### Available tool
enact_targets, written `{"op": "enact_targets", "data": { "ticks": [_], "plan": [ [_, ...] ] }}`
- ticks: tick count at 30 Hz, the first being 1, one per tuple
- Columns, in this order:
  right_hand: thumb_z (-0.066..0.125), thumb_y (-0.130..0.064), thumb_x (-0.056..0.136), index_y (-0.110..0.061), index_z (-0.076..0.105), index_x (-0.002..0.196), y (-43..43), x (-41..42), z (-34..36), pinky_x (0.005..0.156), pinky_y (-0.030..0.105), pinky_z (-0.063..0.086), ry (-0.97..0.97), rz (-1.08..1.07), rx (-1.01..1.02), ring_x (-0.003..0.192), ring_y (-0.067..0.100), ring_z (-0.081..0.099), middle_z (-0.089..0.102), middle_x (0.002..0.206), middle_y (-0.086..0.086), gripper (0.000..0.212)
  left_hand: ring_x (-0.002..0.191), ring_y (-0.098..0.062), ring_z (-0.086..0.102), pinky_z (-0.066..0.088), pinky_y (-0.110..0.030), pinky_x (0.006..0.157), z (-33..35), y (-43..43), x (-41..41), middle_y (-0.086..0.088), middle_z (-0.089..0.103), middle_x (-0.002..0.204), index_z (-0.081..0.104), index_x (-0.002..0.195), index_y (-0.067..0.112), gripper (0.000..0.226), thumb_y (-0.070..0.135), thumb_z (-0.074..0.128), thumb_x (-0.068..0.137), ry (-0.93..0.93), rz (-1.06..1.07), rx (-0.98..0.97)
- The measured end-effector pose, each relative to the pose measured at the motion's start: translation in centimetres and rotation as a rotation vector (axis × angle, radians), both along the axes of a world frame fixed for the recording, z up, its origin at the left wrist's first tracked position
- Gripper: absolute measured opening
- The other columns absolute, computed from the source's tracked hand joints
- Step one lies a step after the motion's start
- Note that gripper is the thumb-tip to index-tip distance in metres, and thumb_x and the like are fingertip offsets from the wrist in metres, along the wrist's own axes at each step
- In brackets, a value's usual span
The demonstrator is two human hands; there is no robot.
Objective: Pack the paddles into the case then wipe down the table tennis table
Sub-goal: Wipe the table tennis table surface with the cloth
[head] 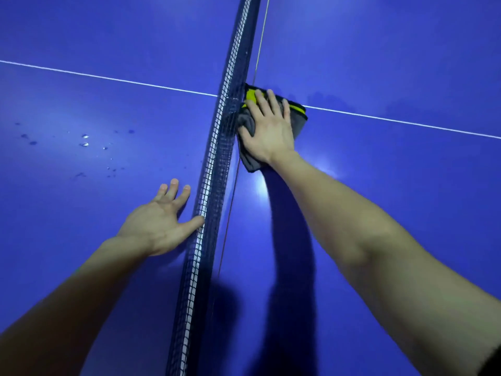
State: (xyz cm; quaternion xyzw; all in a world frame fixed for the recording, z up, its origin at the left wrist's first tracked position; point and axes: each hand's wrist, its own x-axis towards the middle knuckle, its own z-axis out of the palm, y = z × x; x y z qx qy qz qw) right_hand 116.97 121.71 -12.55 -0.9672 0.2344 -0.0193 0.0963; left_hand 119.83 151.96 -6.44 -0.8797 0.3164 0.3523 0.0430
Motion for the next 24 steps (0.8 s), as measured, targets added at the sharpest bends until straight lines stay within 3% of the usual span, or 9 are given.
{"op": "enact_targets", "data": {
  "ticks": [4,6,9,12,14,17,19,21,24],
  "plan": [
    [0.043,-0.061,0.098,-0.024,0.049,0.163,-3.8,-4.9,-0.4,0.135,0.055,0.011,-0.030,0.068,0.049,0.167,0.028,0.021,0.035,0.176,0.001,0.075,0.165,-0.008,-0.003,0.028,-0.049,0.129,0.2,0.0,0.3,0.014,-0.010,0.178,0.005,0.171,0.043,0.114,0.096,0.019,0.071,0.017,0.008,-0.008],
    [0.046,-0.060,0.097,-0.023,0.050,0.161,-9.2,-10.6,-0.6,0.134,0.056,0.014,-0.044,-0.101,0.021,0.166,0.030,0.024,0.036,0.176,0.002,0.074,0.165,-0.009,-0.004,0.029,-0.050,0.128,0.2,0.0,0.2,0.015,-0.011,0.178,0.004,0.170,0.043,0.117,0.099,0.016,0.068,0.006,0.007,-0.007],
    [0.040,-0.063,0.095,-0.019,0.044,0.164,-15.9,-19.5,-0.2,0.134,0.058,0.012,0.009,-0.489,0.013,0.167,0.032,0.020,0.031,0.178,0.005,0.082,0.164,-0.008,-0.007,0.032,-0.052,0.127,-0.6,0.3,-0.3,0.017,-0.013,0.177,0.004,0.171,0.041,0.106,0.096,0.027,0.083,-0.013,0.024,-0.044],
    [0.035,-0.062,0.095,-0.021,0.039,0.166,-15.6,-19.3,-0.2,0.133,0.062,0.008,0.039,-0.715,-0.003,0.167,0.033,0.015,0.029,0.178,0.006,0.083,0.165,-0.010,-0.008,0.031,-0.053,0.128,-1.2,0.7,-0.6,0.017,-0.014,0.177,0.001,0.171,0.041,0.106,0.096,0.025,0.083,-0.022,0.025,-0.058],
    [0.037,-0.060,0.096,-0.022,0.042,0.165,-12.4,-14.4,-0.2,0.133,0.063,0.010,0.035,-0.571,-0.022,0.166,0.034,0.019,0.033,0.176,0.008,0.079,0.165,-0.010,-0.008,0.034,-0.053,0.126,-1.1,0.8,-0.7,0.018,-0.014,0.177,0.000,0.170,0.042,0.102,0.094,0.025,0.086,-0.042,0.018,-0.054],
    [0.038,-0.062,0.097,-0.025,0.048,0.162,-4.6,-5.9,-0.5,0.133,0.062,0.009,0.017,-0.169,-0.043,0.166,0.035,0.019,0.033,0.177,0.009,0.076,0.164,-0.006,-0.010,0.034,-0.052,0.126,-0.5,0.5,-0.9,0.020,-0.015,0.176,0.001,0.170,0.044,0.093,0.088,0.030,0.093,-0.051,0.027,-0.033],
    [0.037,-0.062,0.099,-0.024,0.048,0.162,0.8,-2.2,-0.5,0.133,0.063,0.009,0.008,-0.066,-0.035,0.167,0.036,0.017,0.031,0.177,0.009,0.075,0.163,-0.004,-0.010,0.031,-0.052,0.128,-0.4,0.5,-0.8,0.020,-0.014,0.176,0.003,0.170,0.044,0.095,0.089,0.032,0.092,-0.027,0.033,-0.023],
    [0.036,-0.061,0.102,-0.024,0.045,0.165,2.2,-1.9,-0.5,0.134,0.061,0.006,0.014,-0.002,0.022,0.168,0.034,0.013,0.027,0.179,0.006,0.074,0.163,-0.003,-0.010,0.029,-0.052,0.129,-0.4,0.5,-0.5,0.020,-0.013,0.176,0.005,0.170,0.044,0.104,0.095,0.028,0.082,-0.009,0.048,-0.032],
    [0.044,-0.060,0.100,-0.024,0.049,0.163,-2.6,-8.2,-0.8,0.135,0.057,0.011,-0.031,0.001,0.032,0.167,0.031,0.020,0.032,0.177,0.003,0.072,0.163,-0.003,-0.009,0.026,-0.052,0.130,-0.7,0.7,-0.1,0.021,-0.012,0.175,0.006,0.170,0.045,0.109,0.099,0.024,0.077,0.004,0.053,-0.038]
  ]
}}
